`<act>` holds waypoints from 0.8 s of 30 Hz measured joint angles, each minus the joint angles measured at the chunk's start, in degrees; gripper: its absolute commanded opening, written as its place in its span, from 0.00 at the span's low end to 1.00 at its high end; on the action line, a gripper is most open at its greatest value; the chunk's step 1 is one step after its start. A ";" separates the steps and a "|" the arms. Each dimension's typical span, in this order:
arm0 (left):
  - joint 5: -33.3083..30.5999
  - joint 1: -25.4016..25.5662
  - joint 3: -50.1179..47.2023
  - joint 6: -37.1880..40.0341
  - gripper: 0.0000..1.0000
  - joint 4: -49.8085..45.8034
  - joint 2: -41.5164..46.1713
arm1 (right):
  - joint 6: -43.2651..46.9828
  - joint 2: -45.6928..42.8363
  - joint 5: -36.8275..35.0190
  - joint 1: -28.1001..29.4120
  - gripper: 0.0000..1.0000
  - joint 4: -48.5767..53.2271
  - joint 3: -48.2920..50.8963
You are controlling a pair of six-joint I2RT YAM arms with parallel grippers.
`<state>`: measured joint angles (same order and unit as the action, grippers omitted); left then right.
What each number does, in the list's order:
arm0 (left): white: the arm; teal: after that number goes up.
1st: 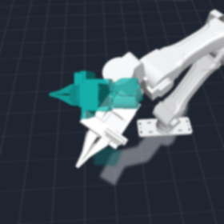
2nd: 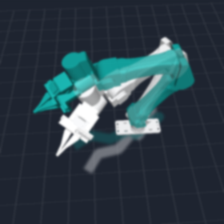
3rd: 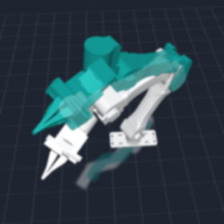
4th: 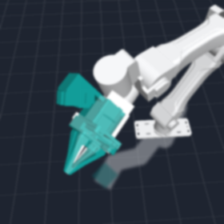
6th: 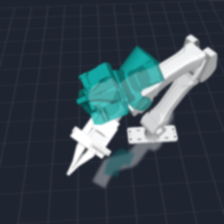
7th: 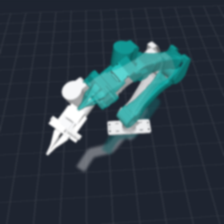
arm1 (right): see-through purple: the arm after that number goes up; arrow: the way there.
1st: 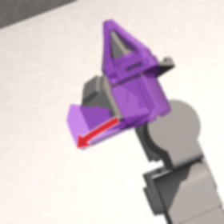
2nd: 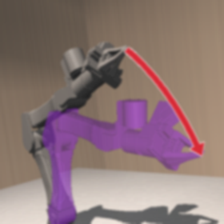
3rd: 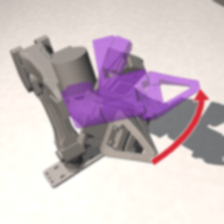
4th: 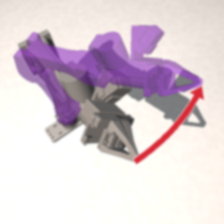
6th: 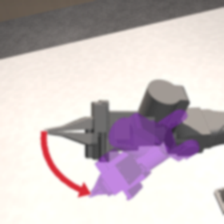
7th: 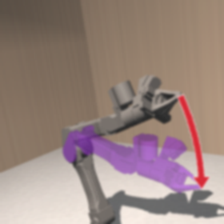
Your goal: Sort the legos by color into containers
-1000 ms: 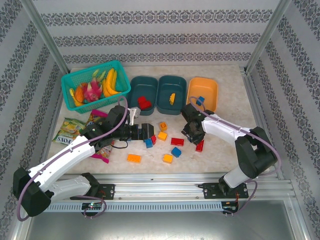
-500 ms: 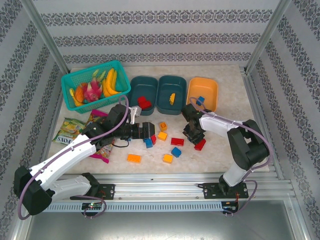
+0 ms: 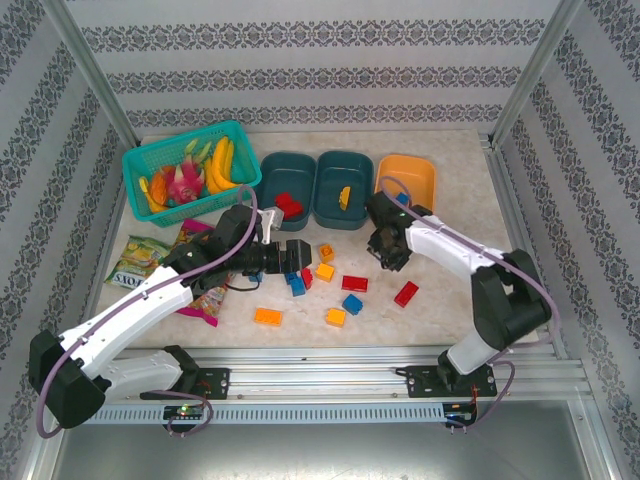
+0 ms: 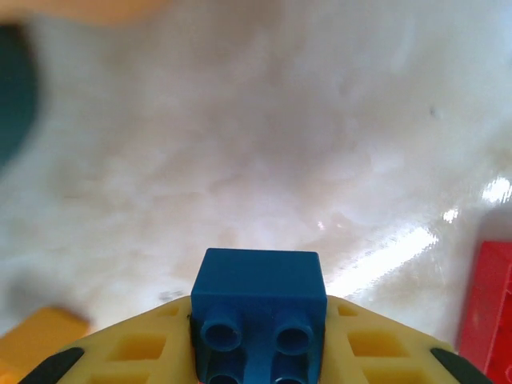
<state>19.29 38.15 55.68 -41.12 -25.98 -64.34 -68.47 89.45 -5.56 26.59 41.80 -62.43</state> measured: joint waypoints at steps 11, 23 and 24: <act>0.17 0.00 8.39 -2.82 0.87 4.59 -11.23 | 18.36 5.73 -2.82 -12.04 0.25 1.49 -15.56; -0.02 0.00 16.55 -3.10 0.87 5.84 -18.05 | 27.36 28.20 2.05 -16.74 0.44 6.67 -29.90; -0.09 0.00 16.59 -3.10 0.87 5.84 -18.05 | 27.71 28.70 2.16 -16.74 0.47 7.17 -30.32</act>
<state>19.20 38.15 72.27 -44.23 -20.14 -82.39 -40.75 118.15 -3.40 9.85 48.97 -92.75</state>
